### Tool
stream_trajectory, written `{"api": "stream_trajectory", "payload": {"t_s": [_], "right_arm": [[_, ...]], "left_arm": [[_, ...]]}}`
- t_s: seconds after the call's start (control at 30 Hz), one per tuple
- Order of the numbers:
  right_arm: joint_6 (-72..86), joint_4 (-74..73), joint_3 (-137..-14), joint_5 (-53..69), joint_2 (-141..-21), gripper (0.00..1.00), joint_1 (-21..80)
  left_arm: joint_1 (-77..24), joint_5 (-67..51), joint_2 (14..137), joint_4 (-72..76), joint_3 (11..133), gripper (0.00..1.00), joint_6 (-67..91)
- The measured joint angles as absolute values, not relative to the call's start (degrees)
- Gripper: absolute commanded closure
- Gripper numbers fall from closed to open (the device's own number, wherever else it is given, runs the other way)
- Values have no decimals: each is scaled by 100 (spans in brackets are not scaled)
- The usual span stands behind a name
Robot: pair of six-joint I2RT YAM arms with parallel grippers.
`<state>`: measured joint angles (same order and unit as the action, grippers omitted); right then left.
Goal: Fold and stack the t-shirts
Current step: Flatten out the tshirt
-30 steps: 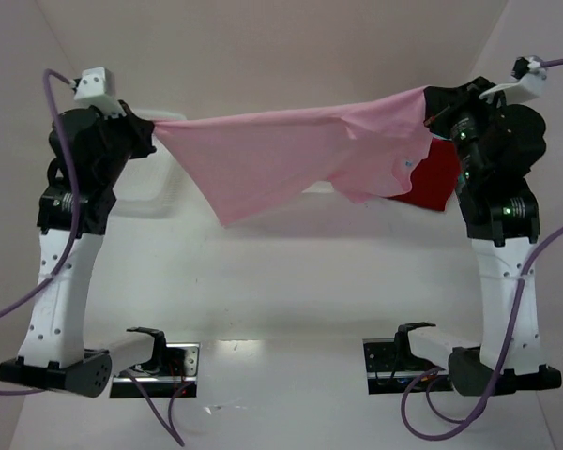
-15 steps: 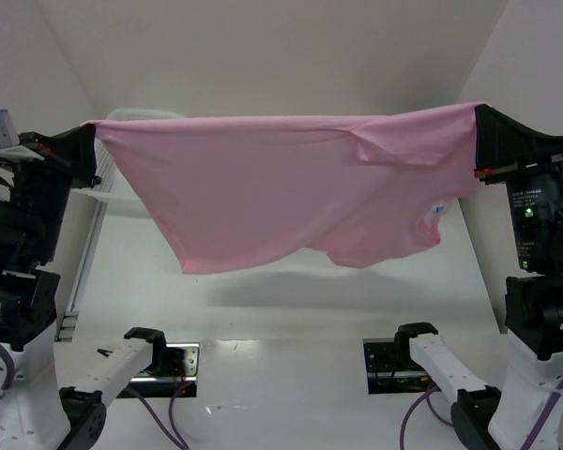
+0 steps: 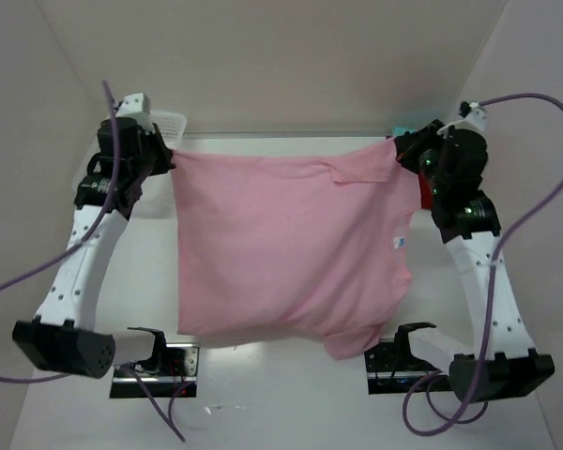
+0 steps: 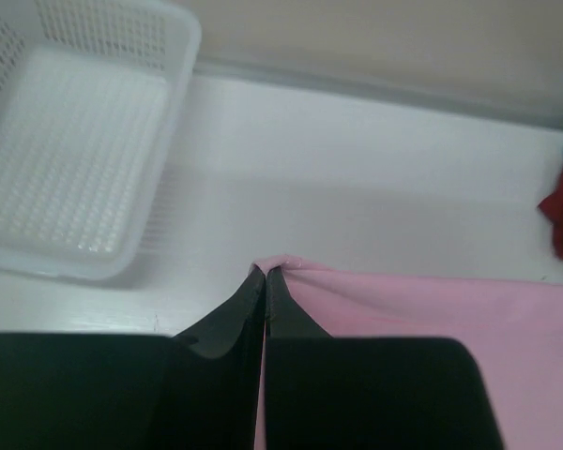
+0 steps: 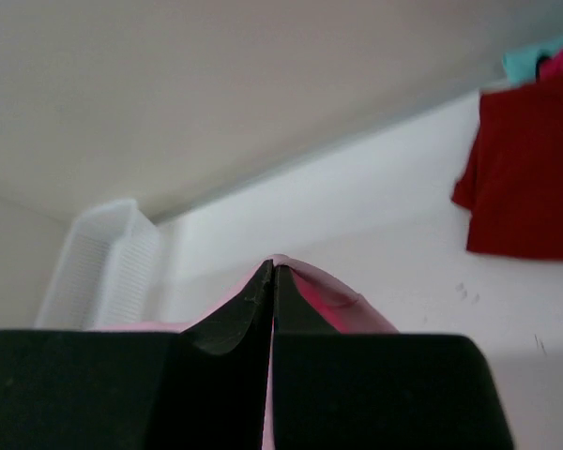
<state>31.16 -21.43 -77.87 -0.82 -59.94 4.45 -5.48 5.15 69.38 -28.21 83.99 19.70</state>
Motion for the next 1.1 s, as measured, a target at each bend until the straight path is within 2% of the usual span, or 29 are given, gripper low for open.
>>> {"api": "stream_trajectory", "payload": {"t_s": [0.23,0.43,0.57,0.6,0.77,1.1], "right_arm": [[3422,-1658,-6650,-283,-6993,100,445],[3621,-836,-6549,-414,-8132,100,445],[3691,-427,-6748,-429,-9207,100,445],[3704,-451,-6882,-432,-9572,100,445],[3673,-344,-8176,-390,-10879,100,445],[3533,-392,-9614,-445,-11893,100,261]], "left_arm": [[-548,301,8241,-2351,7983,100,2003],[-548,290,9623,-1787,8009,100,2143],[-548,355,10731,-1697,8571,100,2147],[-548,364,11183,-1623,8882,100,2150],[-548,357,11917,-1627,9741,100,2198],[-336,375,12700,-1549,11093,100,2287]]}}
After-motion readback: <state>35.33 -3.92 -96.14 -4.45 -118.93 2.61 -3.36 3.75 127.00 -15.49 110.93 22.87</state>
